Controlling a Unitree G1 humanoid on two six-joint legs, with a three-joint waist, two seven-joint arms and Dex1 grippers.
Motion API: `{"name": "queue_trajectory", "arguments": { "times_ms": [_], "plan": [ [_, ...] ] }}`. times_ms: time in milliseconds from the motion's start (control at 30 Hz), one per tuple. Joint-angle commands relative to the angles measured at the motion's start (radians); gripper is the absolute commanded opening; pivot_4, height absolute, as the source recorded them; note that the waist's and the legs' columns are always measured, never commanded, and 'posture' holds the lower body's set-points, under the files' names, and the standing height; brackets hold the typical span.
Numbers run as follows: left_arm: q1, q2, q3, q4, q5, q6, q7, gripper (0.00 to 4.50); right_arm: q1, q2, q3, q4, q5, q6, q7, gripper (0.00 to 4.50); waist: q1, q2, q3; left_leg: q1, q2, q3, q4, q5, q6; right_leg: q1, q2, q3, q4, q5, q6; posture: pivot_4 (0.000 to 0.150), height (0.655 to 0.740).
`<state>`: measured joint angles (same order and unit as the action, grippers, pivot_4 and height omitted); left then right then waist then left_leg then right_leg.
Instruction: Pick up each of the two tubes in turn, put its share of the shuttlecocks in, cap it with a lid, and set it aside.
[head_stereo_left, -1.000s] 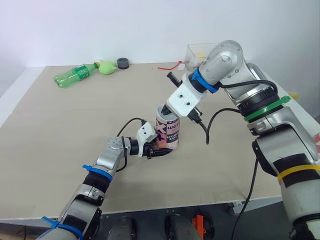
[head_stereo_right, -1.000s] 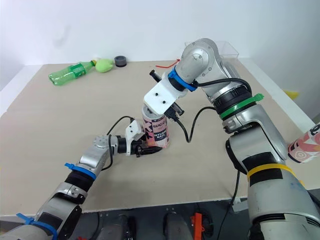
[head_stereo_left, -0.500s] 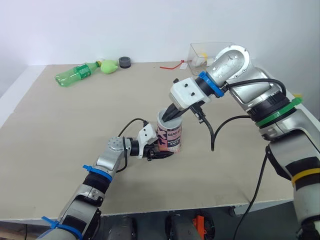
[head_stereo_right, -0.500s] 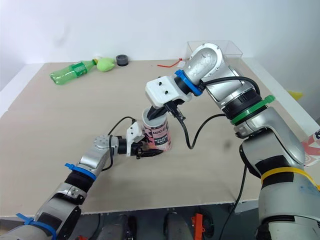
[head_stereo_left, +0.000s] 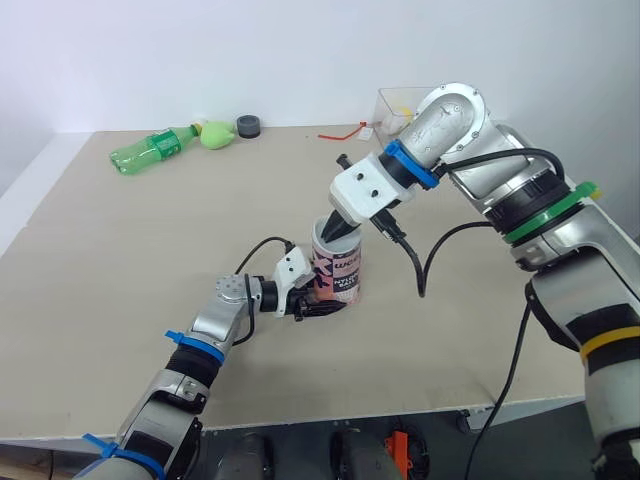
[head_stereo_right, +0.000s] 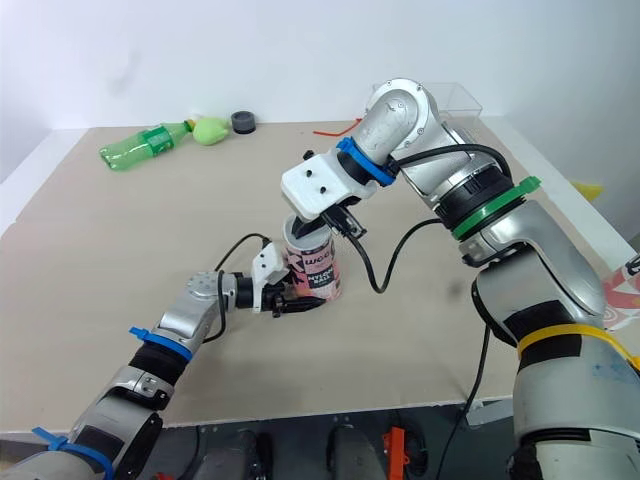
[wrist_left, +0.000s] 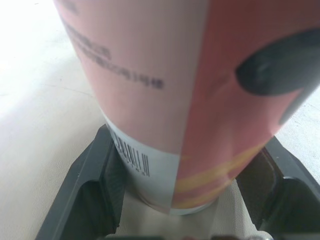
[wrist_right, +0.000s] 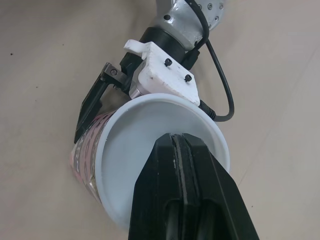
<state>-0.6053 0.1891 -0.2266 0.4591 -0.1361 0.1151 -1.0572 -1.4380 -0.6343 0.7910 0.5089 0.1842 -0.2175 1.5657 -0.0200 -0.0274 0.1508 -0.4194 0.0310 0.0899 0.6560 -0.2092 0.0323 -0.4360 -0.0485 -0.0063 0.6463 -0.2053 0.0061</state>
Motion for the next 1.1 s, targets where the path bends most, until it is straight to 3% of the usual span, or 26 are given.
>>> {"name": "queue_trajectory", "arguments": {
  "times_ms": [33, 500, 567, 667, 833, 1000, 1100],
  "plan": [
    [-0.022, -0.018, 0.0, -0.054, -0.021, -0.018, -0.005, 2.69, 0.085, 0.014, 0.196, -0.023, -0.037, 0.014, 0.049, 0.04, 0.0, 0.0, -0.001, 0.0, 0.0, 0.0, 0.0, 0.0, 0.0, 0.0, 0.0, 0.0, 0.0, 0.0, -0.001, 0.15, 0.74],
    [-0.019, -0.017, 0.0, -0.055, -0.023, -0.02, -0.002, 2.69, 0.075, 0.051, 0.211, 0.047, -0.076, -0.009, 0.049, 0.04, 0.0, -0.001, -0.005, 0.001, 0.0, 0.0, 0.0, 0.0, 0.0, 0.0, -0.001, 0.0, 0.0, 0.0, -0.002, 0.15, 0.74],
    [-0.019, -0.017, 0.001, -0.058, -0.024, -0.02, -0.001, 2.69, 0.073, 0.048, 0.204, 0.048, -0.056, 0.008, 0.049, 0.04, 0.0, -0.001, -0.005, 0.001, 0.0, 0.0, 0.0, 0.0, 0.0, 0.0, -0.001, 0.0, 0.0, 0.0, -0.002, 0.15, 0.74],
    [-0.015, -0.01, -0.003, -0.068, -0.02, -0.03, -0.006, 2.69, 0.064, 0.011, 0.164, -0.005, 0.115, 0.157, 0.049, 0.04, 0.0, -0.001, -0.005, 0.001, 0.0, 0.0, 0.0, 0.0, 0.0, 0.0, -0.001, 0.0, 0.0, 0.001, -0.003, 0.15, 0.74],
    [-0.013, 0.003, -0.01, -0.082, -0.019, -0.035, -0.014, 2.69, 0.038, -0.069, 0.027, -0.069, 0.397, 0.449, 0.049, 0.04, 0.001, 0.0, -0.003, -0.007, -0.001, 0.0, -0.001, -0.001, -0.001, -0.006, -0.004, 0.0, 0.0, 0.001, -0.007, 0.15, 0.74],
    [-0.016, 0.01, -0.008, -0.09, -0.022, -0.027, -0.022, 2.69, 0.042, -0.115, -0.22, 0.039, 0.464, 0.595, 0.048, 0.04, 0.006, 0.001, 0.002, -0.016, -0.001, -0.002, -0.001, -0.002, -0.002, -0.013, -0.004, -0.002, 0.0, 0.002, -0.004, 0.15, 0.74],
    [-0.019, 0.013, -0.012, -0.094, -0.02, -0.023, -0.028, 2.69, 0.063, -0.128, -0.357, 0.078, 0.442, 0.611, 0.027, 0.9, 0.013, 0.001, 0.003, -0.022, -0.002, -0.002, 0.0, -0.002, -0.002, -0.018, -0.003, -0.003, 0.0, 0.003, -0.002, 0.15, 0.74]
  ]
}}
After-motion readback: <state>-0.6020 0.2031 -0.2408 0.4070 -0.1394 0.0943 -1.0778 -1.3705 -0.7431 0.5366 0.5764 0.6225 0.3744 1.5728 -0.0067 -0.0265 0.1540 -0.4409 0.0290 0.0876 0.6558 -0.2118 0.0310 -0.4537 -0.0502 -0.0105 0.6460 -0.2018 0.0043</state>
